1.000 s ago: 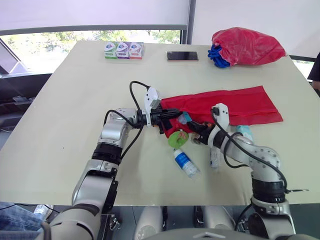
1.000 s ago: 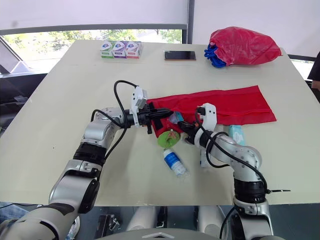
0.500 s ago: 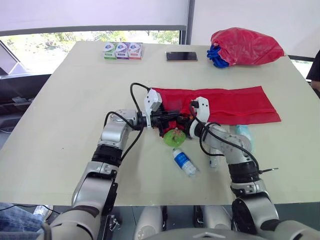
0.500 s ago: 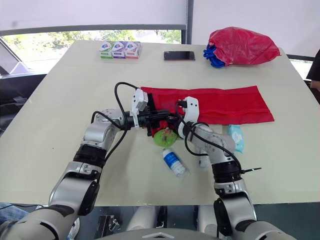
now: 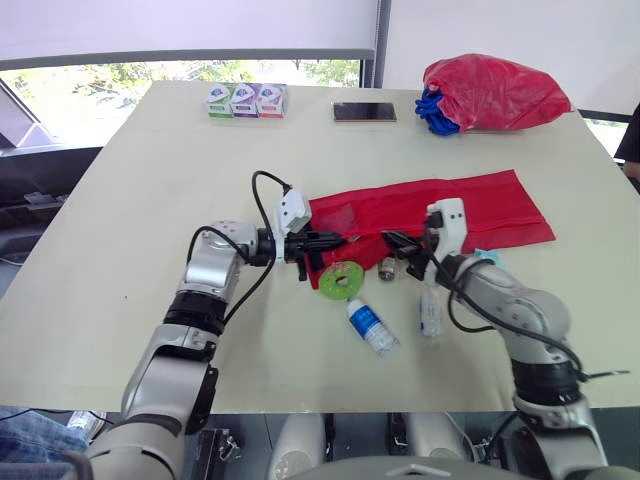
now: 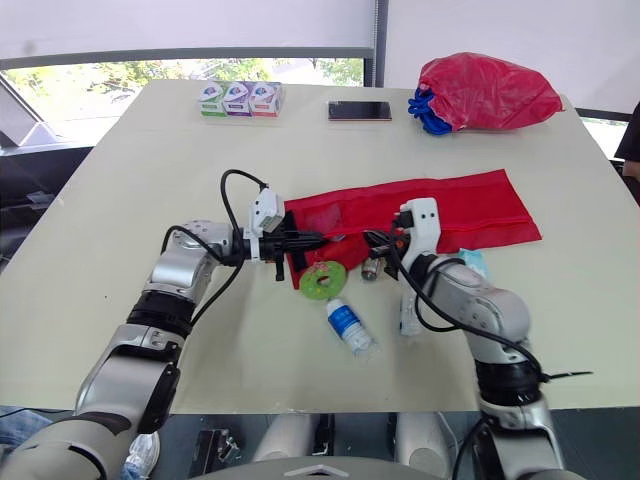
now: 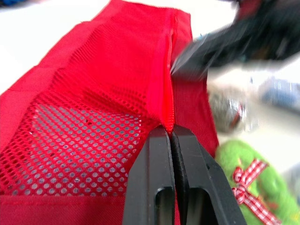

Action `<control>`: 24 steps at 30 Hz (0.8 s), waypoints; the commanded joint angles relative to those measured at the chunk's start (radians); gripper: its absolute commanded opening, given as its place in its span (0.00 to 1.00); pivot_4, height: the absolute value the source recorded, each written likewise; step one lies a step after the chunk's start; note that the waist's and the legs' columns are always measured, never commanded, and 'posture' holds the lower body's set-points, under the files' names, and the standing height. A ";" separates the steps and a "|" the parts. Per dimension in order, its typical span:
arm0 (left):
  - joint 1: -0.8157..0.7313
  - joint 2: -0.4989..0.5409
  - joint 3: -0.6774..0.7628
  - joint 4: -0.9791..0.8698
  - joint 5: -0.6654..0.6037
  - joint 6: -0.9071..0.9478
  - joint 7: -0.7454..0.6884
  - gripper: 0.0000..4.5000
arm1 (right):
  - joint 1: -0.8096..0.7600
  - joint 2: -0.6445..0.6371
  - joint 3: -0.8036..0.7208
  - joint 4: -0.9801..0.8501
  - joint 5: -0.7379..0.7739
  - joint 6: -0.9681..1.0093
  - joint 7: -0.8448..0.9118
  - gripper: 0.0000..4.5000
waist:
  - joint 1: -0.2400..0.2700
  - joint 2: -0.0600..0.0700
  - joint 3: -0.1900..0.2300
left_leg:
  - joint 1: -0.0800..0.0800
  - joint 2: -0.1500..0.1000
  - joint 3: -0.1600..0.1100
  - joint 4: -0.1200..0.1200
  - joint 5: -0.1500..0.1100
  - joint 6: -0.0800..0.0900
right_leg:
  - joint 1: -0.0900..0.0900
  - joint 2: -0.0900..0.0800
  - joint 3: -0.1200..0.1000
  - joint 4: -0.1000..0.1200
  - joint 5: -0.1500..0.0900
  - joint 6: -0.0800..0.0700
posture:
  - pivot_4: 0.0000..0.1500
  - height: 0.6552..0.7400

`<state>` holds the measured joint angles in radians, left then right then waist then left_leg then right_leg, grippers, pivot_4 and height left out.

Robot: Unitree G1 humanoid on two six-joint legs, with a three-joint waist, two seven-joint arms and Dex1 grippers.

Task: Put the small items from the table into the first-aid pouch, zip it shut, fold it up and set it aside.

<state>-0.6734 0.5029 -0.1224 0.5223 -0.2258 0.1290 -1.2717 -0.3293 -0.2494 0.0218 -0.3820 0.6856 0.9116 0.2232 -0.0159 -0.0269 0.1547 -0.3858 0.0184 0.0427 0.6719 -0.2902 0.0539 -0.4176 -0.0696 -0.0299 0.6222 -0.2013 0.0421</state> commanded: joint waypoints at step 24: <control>-0.270 0.180 0.046 0.498 0.158 -0.361 -0.032 0.48 | 0.604 -0.396 -0.541 -0.370 0.047 -0.469 0.497 1.00 | 0.021 -0.003 0.001 | 0.000 0.000 0.002 0.002 0.000 0.000 | 0.001 0.000 0.000 -0.001 0.000 0.001 | 1.00 1.00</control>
<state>-0.9046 0.6731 -0.1092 1.0300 -0.0538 -0.2284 -1.2978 0.2684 -0.6383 -0.4750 -0.7127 0.7148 0.4682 0.7167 0.0053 -0.0302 0.1553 -0.3862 0.0188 0.0449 0.6740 -0.2903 0.0540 -0.4164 -0.0697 -0.0302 0.6216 -0.2015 0.0430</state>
